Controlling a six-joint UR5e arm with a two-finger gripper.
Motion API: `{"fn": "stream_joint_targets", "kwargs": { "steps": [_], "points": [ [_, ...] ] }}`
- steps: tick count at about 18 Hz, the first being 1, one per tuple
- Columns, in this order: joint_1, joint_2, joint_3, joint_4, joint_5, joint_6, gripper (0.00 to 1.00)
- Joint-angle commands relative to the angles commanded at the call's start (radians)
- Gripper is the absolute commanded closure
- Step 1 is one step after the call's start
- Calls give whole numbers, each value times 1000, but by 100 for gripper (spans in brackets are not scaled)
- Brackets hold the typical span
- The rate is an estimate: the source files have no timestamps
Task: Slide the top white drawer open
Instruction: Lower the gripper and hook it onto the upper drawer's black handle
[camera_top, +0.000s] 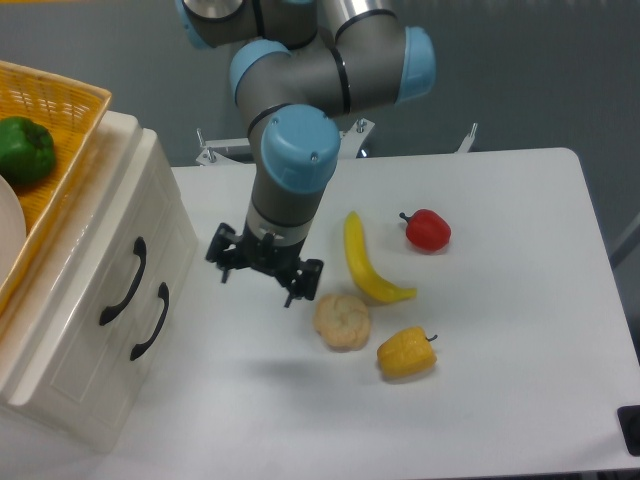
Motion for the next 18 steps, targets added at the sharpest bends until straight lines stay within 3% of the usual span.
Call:
{"fn": "stream_joint_targets", "kwargs": {
  "steps": [18],
  "points": [
    [-89,11,-2,0,-98,-190,0]
  ]
}}
